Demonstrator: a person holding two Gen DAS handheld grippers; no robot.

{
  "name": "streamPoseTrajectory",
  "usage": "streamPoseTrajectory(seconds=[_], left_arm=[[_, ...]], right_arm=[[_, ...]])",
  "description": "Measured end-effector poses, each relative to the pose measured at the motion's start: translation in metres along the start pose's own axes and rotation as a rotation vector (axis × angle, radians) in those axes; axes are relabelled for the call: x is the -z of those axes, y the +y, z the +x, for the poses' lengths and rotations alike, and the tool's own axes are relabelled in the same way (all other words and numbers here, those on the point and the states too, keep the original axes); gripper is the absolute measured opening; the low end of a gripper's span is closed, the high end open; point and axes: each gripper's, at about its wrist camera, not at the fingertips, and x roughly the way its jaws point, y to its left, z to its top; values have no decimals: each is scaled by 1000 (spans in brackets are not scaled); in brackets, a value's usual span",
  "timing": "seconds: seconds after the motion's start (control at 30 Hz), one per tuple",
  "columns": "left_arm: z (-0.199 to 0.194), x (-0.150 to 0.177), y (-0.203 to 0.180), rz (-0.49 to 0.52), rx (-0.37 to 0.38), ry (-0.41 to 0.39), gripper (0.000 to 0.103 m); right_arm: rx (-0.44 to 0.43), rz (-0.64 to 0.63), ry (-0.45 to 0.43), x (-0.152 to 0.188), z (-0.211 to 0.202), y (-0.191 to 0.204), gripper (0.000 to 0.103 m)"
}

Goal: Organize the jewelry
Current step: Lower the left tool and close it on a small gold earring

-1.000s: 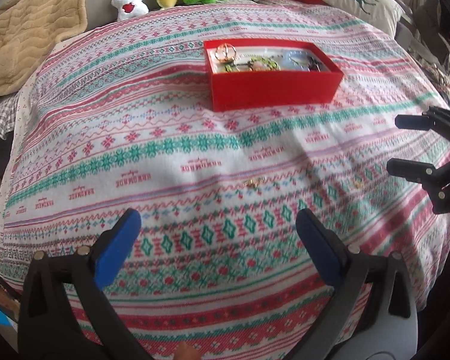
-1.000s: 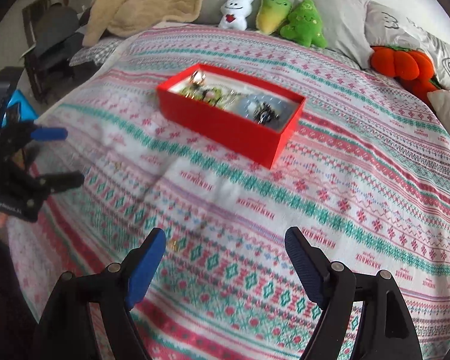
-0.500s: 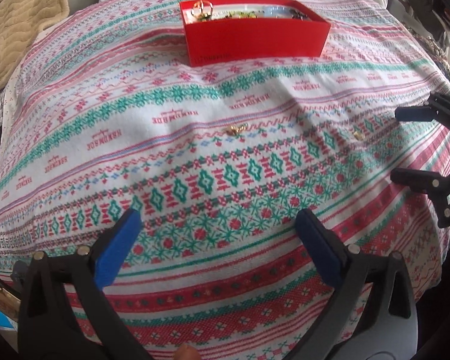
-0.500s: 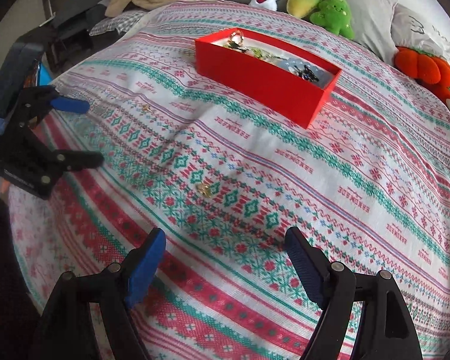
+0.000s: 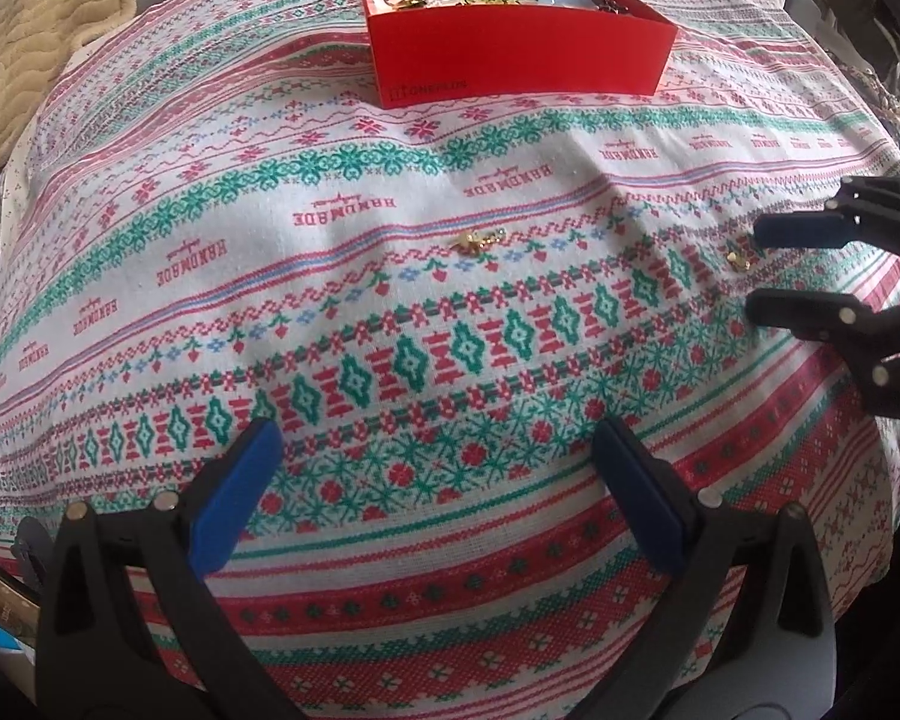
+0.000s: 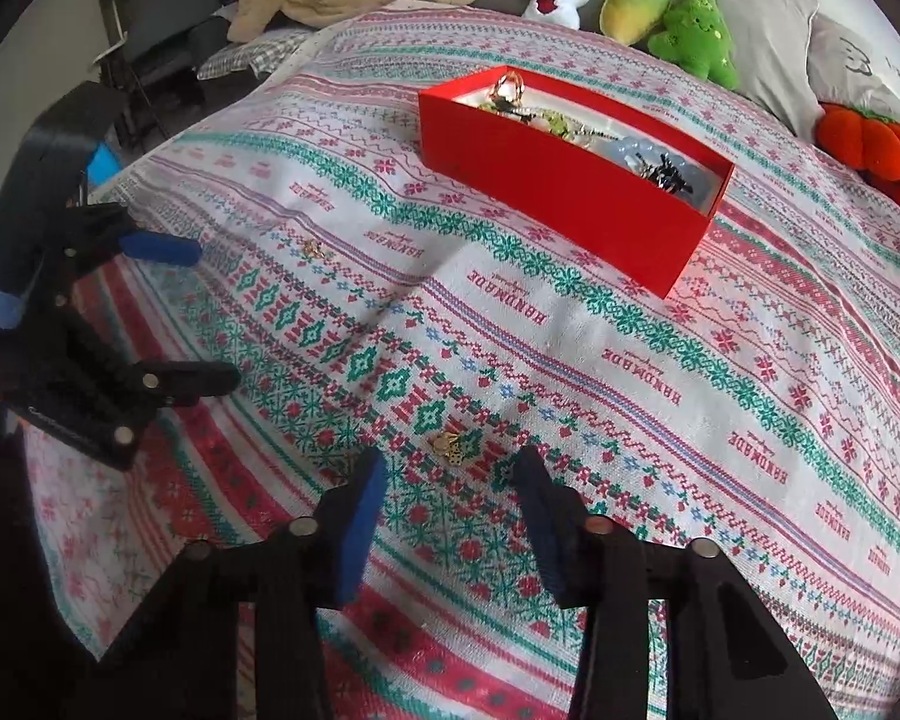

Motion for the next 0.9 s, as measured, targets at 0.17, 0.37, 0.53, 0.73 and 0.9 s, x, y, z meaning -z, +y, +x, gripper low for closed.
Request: streamPoseTrajectory(seconds=[0.17, 0.37, 0.53, 0.73, 0.9], left_arm=[[-3, -2, 1, 14, 13, 6, 103], [-11, -6, 2, 23, 44, -51, 103], [-21, -13, -9, 59, 84, -110, 99], [-23, -26, -15, 34, 188, -143, 69], [-14, -31, -19, 15, 179, -143, 51]], right_arm=[[-13, 6, 10, -3, 7, -1, 25], [-24, -16, 15, -3, 10, 5, 9], [-12, -24, 5, -1, 5, 6, 7], [-7, -3, -9, 0, -4, -1, 7], [-4, -4, -24, 0, -11, -2, 7]])
